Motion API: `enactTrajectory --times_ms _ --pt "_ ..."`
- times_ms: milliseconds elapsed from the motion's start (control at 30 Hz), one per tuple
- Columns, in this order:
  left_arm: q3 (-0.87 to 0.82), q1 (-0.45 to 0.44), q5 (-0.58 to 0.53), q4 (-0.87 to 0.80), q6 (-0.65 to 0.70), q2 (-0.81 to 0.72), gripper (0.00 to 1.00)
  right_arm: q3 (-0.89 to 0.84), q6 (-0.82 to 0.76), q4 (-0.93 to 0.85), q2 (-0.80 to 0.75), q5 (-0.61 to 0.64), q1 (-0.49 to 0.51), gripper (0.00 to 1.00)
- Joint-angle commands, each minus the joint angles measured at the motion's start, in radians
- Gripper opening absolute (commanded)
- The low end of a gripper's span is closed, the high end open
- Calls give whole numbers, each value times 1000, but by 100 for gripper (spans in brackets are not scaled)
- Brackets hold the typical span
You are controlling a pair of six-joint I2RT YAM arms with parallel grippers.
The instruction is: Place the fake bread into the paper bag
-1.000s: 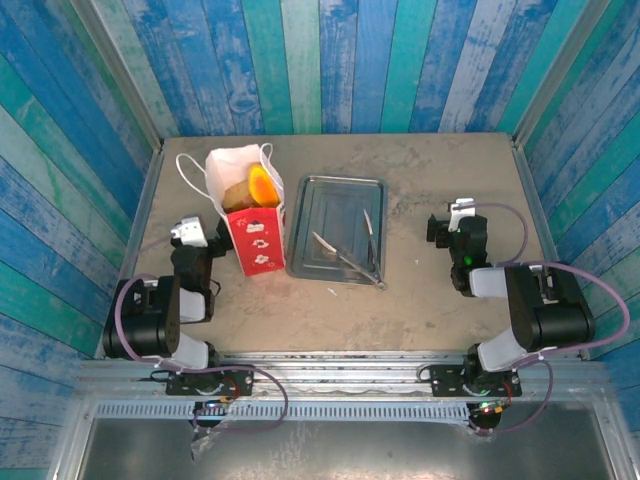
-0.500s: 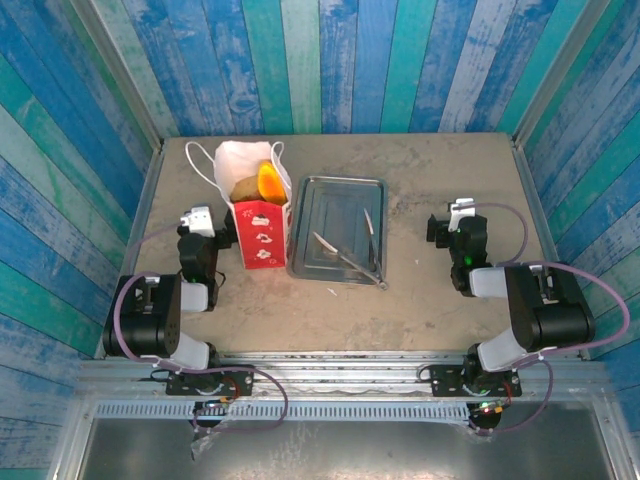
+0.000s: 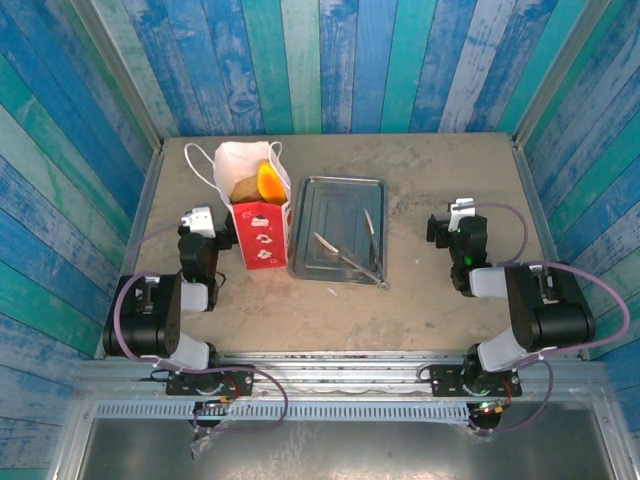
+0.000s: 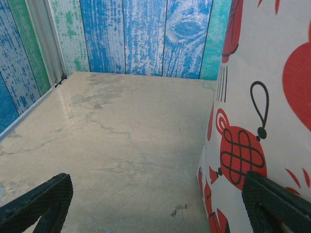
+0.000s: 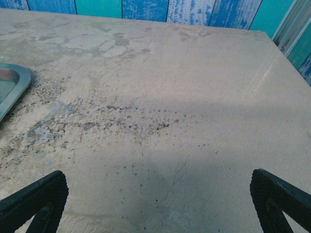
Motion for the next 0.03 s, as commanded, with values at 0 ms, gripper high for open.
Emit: enactTrajectory --times_ms 0 --pt "17 -9 18 -2 18 27 94 13 -8 4 -6 -5 -5 100"
